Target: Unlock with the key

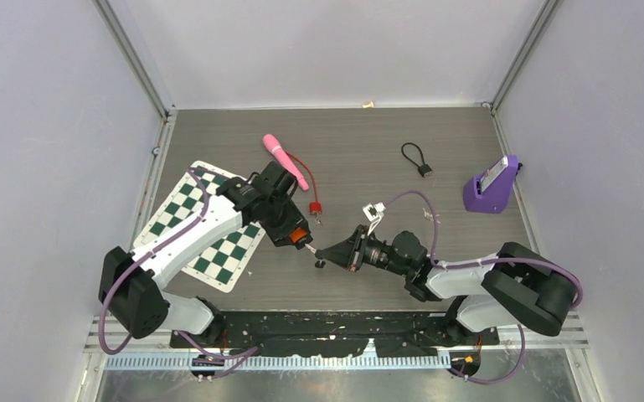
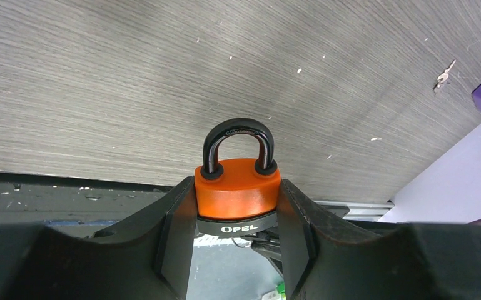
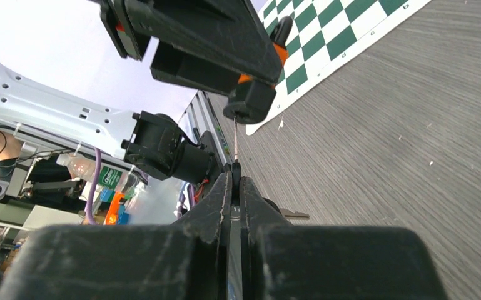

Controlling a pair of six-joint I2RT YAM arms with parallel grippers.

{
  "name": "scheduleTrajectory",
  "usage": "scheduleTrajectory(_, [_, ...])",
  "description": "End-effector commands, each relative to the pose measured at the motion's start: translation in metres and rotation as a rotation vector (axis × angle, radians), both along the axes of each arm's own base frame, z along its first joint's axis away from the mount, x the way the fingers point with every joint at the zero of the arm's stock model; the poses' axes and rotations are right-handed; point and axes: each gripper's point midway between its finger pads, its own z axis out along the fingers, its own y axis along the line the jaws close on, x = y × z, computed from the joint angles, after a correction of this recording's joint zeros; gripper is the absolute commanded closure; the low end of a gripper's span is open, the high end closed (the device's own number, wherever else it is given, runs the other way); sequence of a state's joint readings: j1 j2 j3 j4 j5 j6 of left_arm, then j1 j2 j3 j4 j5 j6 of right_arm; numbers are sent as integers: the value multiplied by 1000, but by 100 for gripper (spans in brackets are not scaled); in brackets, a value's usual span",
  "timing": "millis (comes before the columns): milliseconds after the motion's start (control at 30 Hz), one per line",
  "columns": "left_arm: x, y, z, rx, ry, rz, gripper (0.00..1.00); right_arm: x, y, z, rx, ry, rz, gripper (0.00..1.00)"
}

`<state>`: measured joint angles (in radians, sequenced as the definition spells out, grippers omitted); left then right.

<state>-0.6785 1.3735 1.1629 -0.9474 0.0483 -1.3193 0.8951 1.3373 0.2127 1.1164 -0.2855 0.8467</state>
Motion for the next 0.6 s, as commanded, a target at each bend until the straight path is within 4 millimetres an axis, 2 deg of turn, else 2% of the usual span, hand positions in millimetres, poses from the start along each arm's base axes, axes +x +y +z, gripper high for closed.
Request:
scheduleTrajectory(0, [1, -4, 12, -53, -26, 23, 67, 10, 11, 37, 111, -57, -17, 95])
scheduleTrajectory(267, [2, -3, 16, -65, -49, 27, 68, 15, 16, 29, 104, -18, -26, 95])
scheduleTrajectory(567, [2, -1, 16, -65, -56, 31, 69, 23, 5, 21, 98, 8, -101, 95])
